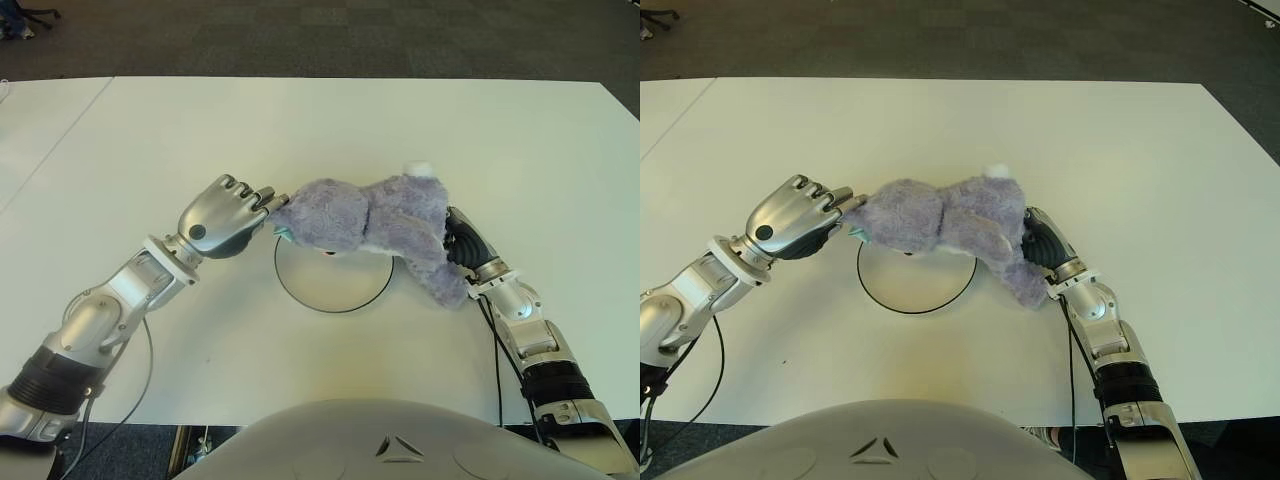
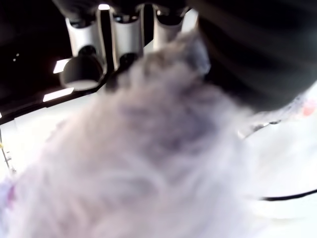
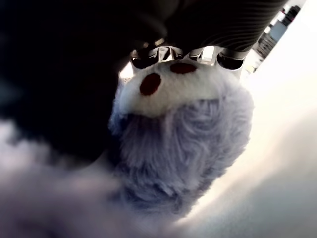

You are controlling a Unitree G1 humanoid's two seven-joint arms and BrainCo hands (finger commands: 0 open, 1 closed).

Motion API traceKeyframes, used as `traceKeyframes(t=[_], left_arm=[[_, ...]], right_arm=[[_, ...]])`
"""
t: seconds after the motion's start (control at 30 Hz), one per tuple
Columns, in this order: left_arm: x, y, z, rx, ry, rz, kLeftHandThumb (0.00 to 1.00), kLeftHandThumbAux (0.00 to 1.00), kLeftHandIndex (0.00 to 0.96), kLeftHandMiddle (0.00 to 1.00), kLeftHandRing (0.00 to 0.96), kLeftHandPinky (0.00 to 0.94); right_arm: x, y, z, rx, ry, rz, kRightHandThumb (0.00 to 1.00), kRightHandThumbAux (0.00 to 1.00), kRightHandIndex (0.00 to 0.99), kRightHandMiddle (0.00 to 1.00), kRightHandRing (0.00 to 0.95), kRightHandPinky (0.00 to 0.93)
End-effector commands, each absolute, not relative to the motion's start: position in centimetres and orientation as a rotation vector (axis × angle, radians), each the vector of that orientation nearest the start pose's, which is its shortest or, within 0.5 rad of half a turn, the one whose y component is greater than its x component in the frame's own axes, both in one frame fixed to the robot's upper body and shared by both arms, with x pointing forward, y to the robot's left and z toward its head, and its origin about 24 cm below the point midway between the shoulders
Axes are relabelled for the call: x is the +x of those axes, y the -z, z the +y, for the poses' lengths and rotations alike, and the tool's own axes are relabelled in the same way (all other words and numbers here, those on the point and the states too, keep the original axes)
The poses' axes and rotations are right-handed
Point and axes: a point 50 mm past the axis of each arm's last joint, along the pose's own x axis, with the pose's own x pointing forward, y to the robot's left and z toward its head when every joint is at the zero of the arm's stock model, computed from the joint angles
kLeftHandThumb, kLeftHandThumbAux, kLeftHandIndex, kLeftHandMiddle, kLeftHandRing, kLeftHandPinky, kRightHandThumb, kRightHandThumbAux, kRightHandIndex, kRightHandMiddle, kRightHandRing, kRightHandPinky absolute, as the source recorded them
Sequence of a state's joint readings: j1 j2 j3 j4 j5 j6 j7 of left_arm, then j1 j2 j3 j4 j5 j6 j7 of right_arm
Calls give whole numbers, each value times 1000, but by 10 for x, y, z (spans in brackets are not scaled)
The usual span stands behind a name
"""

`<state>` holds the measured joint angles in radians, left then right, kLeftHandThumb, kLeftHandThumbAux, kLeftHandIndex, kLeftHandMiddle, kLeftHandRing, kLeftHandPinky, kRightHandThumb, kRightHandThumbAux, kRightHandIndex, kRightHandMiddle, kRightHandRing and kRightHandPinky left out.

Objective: Put the doll into the plate.

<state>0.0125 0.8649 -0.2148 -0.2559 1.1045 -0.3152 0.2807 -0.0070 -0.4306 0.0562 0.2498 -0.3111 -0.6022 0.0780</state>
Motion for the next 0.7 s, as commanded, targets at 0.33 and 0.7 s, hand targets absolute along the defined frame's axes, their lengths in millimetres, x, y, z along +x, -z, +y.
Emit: traceKeyframes(t=[0.33,0.7], left_arm=[[226,-112,181,1773,366,-780,715,700,438,758,790,823],[228,-112,179,1773,366,-780,715,700,438,758,790,823]], right_arm=[[245,-42,-185,-730,-342,-347,700,718,439,872,878,883],[253,-41,-180,-790,-320,-384,697,718,439,870,871,881]])
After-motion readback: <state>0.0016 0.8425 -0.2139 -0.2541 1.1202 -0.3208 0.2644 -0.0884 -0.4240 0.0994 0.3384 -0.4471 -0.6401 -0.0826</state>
